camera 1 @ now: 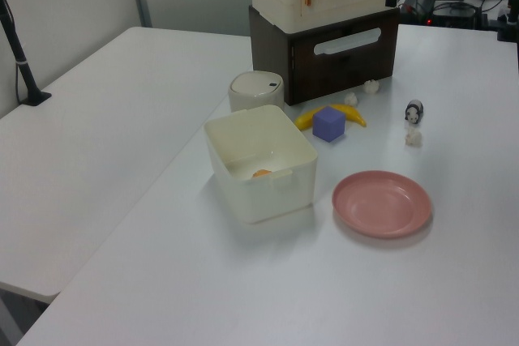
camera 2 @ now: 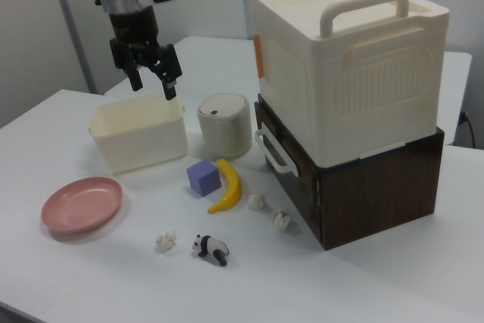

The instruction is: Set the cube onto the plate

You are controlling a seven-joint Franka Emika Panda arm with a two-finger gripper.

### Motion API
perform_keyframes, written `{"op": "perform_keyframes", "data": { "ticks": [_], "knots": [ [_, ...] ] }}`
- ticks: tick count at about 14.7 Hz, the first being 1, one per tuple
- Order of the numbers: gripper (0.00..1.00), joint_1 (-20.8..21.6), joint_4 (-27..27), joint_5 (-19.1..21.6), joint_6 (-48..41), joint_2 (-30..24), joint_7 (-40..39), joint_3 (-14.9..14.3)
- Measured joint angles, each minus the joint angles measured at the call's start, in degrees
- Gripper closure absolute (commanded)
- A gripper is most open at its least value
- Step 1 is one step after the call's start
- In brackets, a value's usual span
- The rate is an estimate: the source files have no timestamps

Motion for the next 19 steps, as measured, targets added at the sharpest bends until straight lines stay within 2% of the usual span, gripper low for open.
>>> {"op": "perform_keyframes", "data": {
  "ticks": [11, 17, 19],
  "knots": [
    [0.0, -1.3, -0.1, 0.0, 0.0, 0.0, -0.9, 0.1],
    [0.03, -1.2, -0.1, 0.0, 0.0, 0.2, -3.1, 0.4],
    [0.08, -1.2, -0.1, 0.0, 0.0, 0.2, -3.3, 0.4]
  ]
}}
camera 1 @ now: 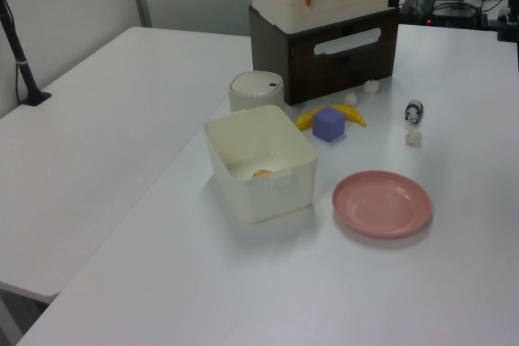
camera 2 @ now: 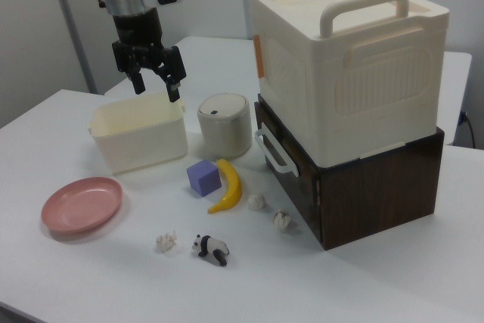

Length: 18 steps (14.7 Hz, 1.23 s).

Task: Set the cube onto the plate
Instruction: 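Move the open gripper over the purple cube and lower onto it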

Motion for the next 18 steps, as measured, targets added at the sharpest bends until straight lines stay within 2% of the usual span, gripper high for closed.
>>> {"op": "perform_keyframes", "data": {
  "ticks": [2, 3, 4, 5, 6, 12, 13, 14, 16, 18],
  "knots": [
    [0.22, 0.0, -0.1, 0.0, 0.0, 0.1, -0.1, 0.1],
    [0.38, 0.0, -0.2, 0.0, 0.0, 0.2, -0.1, 0.1],
    [0.64, 0.1, -0.5, 0.0, 0.0, 0.4, -0.1, 0.1],
    [0.86, 0.2, -0.6, 0.0, 0.0, 0.8, -0.1, 0.1],
    [1.0, 0.3, -0.8, 0.0, 0.6, 1.4, -0.1, 0.2],
    [1.0, 0.5, -1.1, -0.2, 7.9, 6.0, 0.3, 0.2],
    [0.73, 0.9, -1.1, -0.9, 8.6, 7.0, 0.8, 0.2],
    [0.18, 1.4, -1.1, -2.0, 9.4, 8.0, 2.2, 0.2],
    [0.0, 2.5, -1.2, -4.1, 11.5, 10.1, 6.4, 0.2],
    [0.0, 3.5, -1.2, -5.5, 12.8, 11.8, 9.8, 0.2]
  ]
}}
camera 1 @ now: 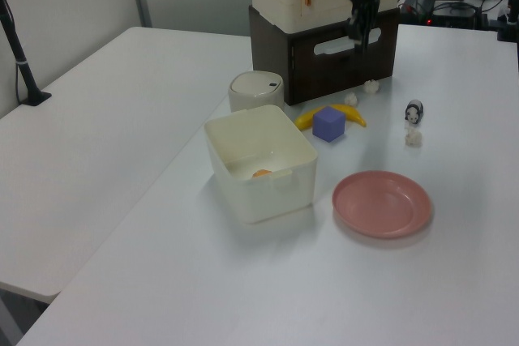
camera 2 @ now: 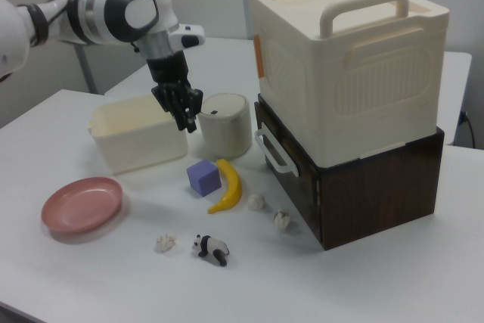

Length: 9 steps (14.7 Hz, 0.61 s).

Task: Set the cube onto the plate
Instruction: 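Move the open gripper over the purple cube and lower onto it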

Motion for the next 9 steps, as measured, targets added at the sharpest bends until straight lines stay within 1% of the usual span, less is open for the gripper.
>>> {"op": "perform_keyframes", "data": {
  "ticks": [3, 5, 9],
  "knots": [
    [0.0, 1.5, -0.1, -1.4, 3.4, 4.1, 6.6, 0.0],
    [0.0, 2.1, -0.2, -2.0, 5.1, 6.6, 9.4, 0.0],
    [0.0, 3.6, -0.2, -3.2, 7.3, 9.7, 15.3, 0.1]
  ]
}}
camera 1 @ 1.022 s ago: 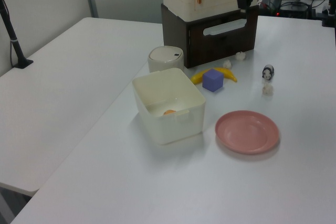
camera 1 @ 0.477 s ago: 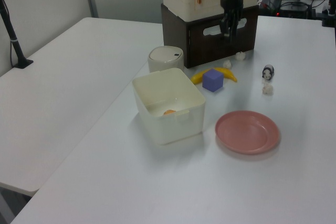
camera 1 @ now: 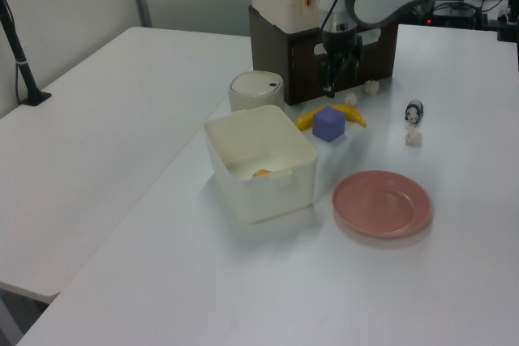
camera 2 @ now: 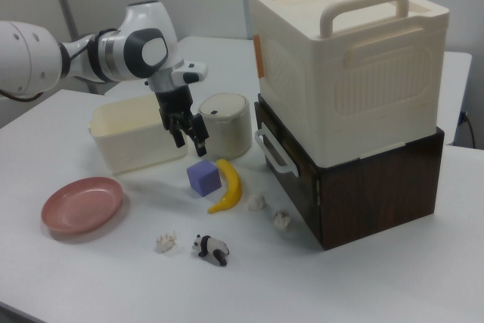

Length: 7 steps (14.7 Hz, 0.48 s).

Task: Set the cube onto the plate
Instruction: 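Move the open gripper over the purple cube and lower onto it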

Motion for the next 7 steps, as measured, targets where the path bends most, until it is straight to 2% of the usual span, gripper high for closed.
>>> {"op": "perform_keyframes", "data": {
  "ticks": [7],
  "knots": [
    [0.0, 1.8, 0.0, -0.2, 5.5, 4.9, 11.5, 1.0]
  ]
}}
